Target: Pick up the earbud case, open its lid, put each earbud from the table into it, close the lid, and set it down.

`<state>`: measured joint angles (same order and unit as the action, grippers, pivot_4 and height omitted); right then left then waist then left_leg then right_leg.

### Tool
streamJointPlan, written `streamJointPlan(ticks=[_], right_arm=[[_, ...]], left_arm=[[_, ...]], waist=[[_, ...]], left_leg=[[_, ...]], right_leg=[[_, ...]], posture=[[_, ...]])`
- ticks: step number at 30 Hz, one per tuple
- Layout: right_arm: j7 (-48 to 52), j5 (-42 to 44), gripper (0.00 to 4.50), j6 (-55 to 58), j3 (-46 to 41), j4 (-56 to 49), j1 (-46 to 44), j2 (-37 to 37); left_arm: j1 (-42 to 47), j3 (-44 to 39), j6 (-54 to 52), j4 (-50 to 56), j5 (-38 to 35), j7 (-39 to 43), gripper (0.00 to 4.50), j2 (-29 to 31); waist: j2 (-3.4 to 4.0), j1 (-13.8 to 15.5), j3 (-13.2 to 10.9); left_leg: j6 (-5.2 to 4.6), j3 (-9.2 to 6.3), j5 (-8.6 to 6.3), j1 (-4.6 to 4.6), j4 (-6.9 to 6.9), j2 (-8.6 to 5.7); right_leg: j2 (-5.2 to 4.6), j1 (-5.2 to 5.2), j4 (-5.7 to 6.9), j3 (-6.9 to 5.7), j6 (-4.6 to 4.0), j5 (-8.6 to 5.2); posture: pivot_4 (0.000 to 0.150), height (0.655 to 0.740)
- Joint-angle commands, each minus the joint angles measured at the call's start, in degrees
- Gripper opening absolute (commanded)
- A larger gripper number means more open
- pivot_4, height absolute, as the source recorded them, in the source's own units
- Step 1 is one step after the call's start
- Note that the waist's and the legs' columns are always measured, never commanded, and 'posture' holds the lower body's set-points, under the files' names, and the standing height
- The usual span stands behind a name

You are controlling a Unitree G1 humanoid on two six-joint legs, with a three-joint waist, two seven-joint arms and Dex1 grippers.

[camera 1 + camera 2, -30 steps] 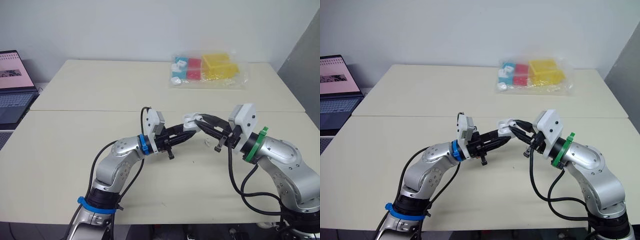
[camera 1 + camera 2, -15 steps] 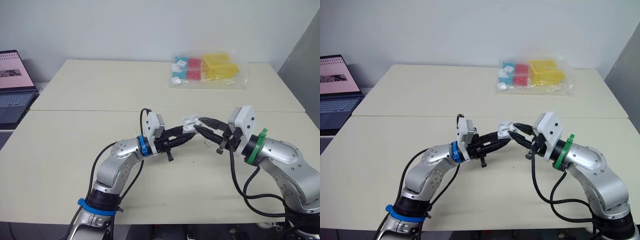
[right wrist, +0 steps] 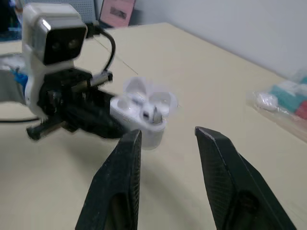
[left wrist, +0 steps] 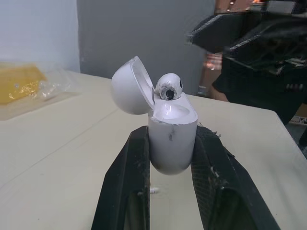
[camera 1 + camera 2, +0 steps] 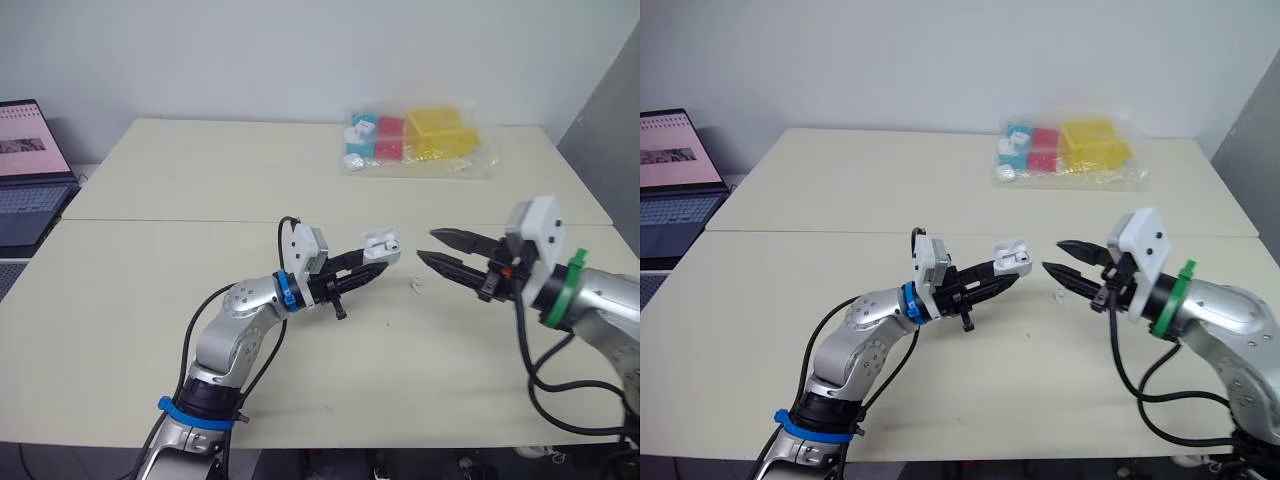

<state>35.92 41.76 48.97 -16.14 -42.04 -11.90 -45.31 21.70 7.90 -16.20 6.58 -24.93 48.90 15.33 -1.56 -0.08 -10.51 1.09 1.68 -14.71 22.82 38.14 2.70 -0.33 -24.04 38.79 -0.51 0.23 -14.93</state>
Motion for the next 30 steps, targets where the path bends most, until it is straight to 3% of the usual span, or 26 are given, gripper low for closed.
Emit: streamJointPlan(ticks=[1, 4, 6, 9, 16, 30], right_arm=[[-3.80, -1.55, 1.80, 2.62, 0.87, -0.94, 3.72, -0.36], [-8.86, -7.50, 1.98, 0.49, 8.16, 0.54, 4.73, 3.34], [-11.64, -11.54, 2.43, -0.57, 12.47, 2.17, 4.59, 5.40], [-16.30, -18.00, 3.46, -3.41, 17.91, 6.26, 3.44, 9.76], [-23.63, -24.82, 3.47, -3.87, 19.49, 16.94, 0.50, 19.03], [-19.92, -28.74, 3.47, -2.78, 22.92, 22.77, -2.74, 21.06]], left_arm=[[0.70, -1.81, 2.60, 0.11, 1.25, -0.10, 0.79, 1.50], [0.62, -1.84, 2.67, 0.48, 1.34, 0.48, 0.79, 2.75], [0.62, -1.69, 2.63, 0.66, 1.35, 0.69, 0.79, 3.15], [0.76, -1.55, 2.59, 0.94, 1.56, 0.66, 0.79, 3.23], [0.54, -0.86, 1.78, 2.21, 1.56, 0.51, 0.79, 3.49], [0.18, -0.76, 1.19, 2.80, 1.51, 0.47, 0.79, 3.91]], waist=[[-0.01, -0.05, -0.01], [0.00, -0.31, 0.00], [0.00, -0.29, 0.00], [0.00, -0.25, 0.00], [0.00, -0.20, 0.00], [0.00, -0.21, 0.00]], left_leg=[[0.00, 0.02, 0.00, 0.00, 0.00, 0.01], [0.00, 0.01, 0.00, -0.05, -0.04, 0.02], [0.00, 0.00, 0.00, -0.05, -0.03, 0.02], [0.00, 0.02, 0.00, -0.04, -0.01, 0.02], [0.00, 0.01, 0.00, 0.02, -0.02, 0.01], [0.00, 0.02, 0.00, 0.01, -0.05, 0.03]], right_leg=[[0.00, 0.00, 0.00, 0.00, 0.00, 0.00], [0.03, -0.02, 0.03, 0.08, 0.00, 0.00], [0.03, -0.04, 0.07, 0.08, 0.00, 0.00], [0.03, -0.03, 0.06, 0.06, 0.01, 0.00], [0.00, -0.06, -0.02, 0.08, 0.01, 0.00], [0.03, -0.07, 0.02, 0.05, 0.00, 0.00]], posture=[[0.150, 0.7364], [0.150, 0.7364], [0.150, 0.7364], [0.150, 0.7364], [0.150, 0.7364], [0.150, 0.7364]])
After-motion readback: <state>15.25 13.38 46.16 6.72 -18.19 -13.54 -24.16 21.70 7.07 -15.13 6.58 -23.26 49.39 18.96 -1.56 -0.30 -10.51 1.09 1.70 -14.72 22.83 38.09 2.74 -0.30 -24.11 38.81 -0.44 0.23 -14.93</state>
